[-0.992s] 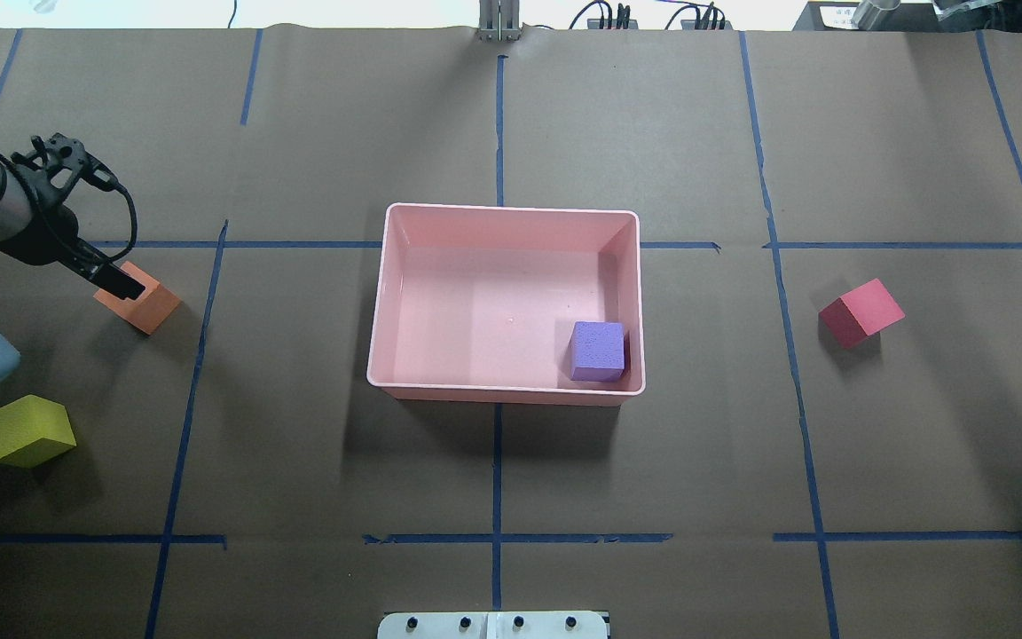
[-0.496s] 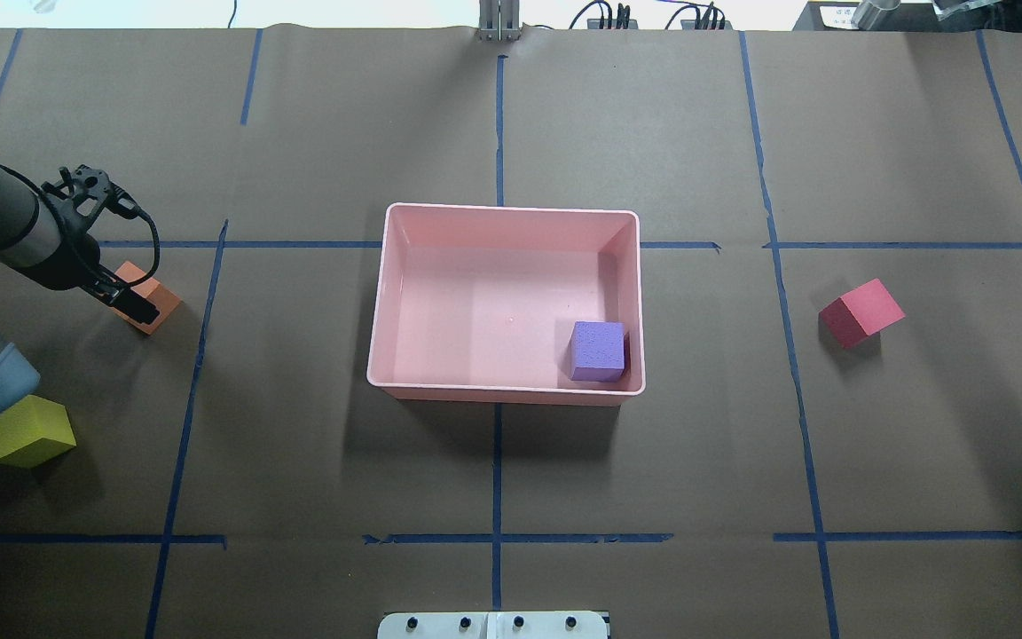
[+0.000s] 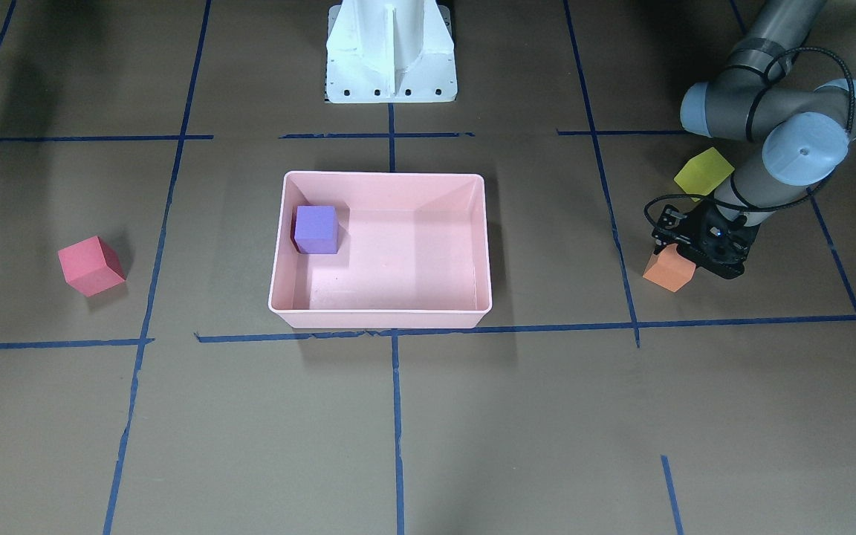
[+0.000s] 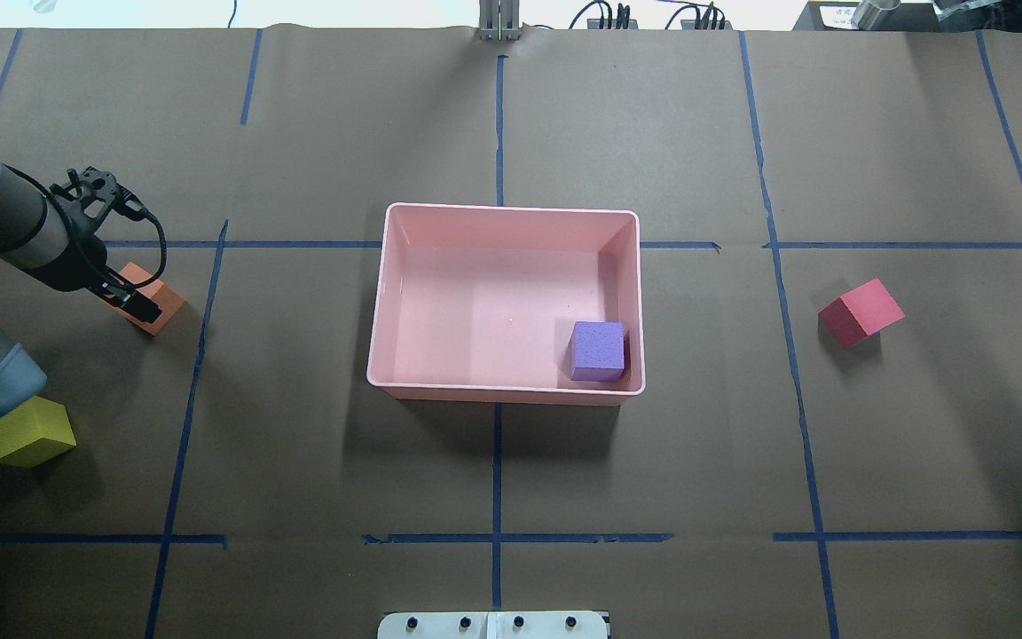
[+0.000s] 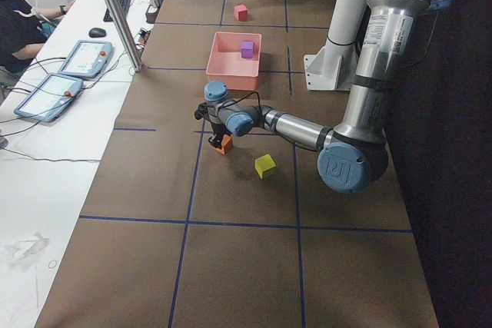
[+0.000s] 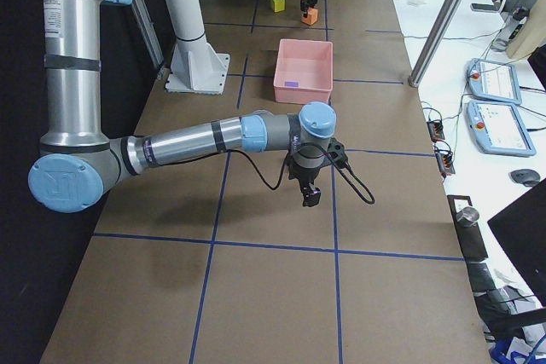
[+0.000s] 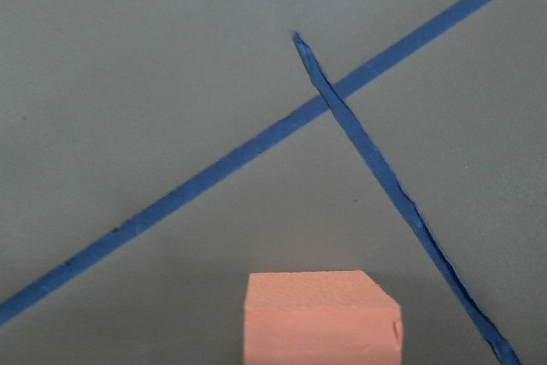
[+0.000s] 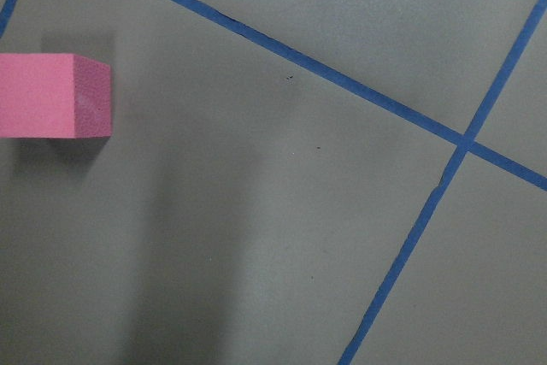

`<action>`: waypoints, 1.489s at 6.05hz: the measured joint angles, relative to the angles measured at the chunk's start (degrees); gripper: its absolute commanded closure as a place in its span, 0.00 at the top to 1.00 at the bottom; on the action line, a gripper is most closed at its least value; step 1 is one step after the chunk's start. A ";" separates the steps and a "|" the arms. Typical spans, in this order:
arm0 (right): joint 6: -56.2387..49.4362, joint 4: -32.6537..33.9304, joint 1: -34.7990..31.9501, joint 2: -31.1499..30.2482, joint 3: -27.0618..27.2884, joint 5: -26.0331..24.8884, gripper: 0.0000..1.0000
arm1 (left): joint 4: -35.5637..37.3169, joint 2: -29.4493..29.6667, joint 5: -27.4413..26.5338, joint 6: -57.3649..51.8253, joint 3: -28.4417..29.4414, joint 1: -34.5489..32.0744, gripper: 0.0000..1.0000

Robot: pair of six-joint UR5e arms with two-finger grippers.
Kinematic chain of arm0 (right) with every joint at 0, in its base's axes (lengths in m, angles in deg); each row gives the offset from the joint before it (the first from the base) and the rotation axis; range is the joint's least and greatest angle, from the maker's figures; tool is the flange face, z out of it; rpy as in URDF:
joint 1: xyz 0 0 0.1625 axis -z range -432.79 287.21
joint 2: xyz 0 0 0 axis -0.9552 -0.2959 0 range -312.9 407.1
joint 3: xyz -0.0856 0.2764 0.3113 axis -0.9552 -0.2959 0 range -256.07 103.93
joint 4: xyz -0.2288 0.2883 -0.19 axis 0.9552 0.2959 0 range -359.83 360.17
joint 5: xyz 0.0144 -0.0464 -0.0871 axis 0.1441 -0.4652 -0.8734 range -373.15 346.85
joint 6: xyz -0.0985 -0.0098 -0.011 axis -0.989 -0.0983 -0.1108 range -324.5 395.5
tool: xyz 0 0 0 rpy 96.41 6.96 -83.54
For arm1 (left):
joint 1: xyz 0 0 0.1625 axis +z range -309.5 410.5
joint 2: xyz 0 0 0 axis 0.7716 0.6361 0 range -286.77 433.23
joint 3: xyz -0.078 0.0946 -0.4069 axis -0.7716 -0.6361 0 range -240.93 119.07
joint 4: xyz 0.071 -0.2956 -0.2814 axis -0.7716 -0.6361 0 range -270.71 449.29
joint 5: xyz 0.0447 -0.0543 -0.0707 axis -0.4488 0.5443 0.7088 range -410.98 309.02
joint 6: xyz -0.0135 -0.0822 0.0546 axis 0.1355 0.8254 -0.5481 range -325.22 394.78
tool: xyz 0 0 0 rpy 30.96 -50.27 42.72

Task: Place blocks into pink bin with both arms
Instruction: 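Carry the orange cube into the pink bin with the left gripper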

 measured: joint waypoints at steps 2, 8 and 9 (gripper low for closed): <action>0.22 0.00 0.00 -0.16 0.05 0.00 1.00 | 1.59 3.84 -0.05 4.66 -2.28 -0.25 0.57; 1.17 -3.24 3.49 1.93 -0.27 1.50 1.00 | 23.84 28.23 -7.13 42.28 -10.28 12.40 1.00; 4.19 -4.08 6.24 4.17 -0.83 1.41 1.00 | 23.90 29.12 -8.86 46.07 -10.12 14.72 1.00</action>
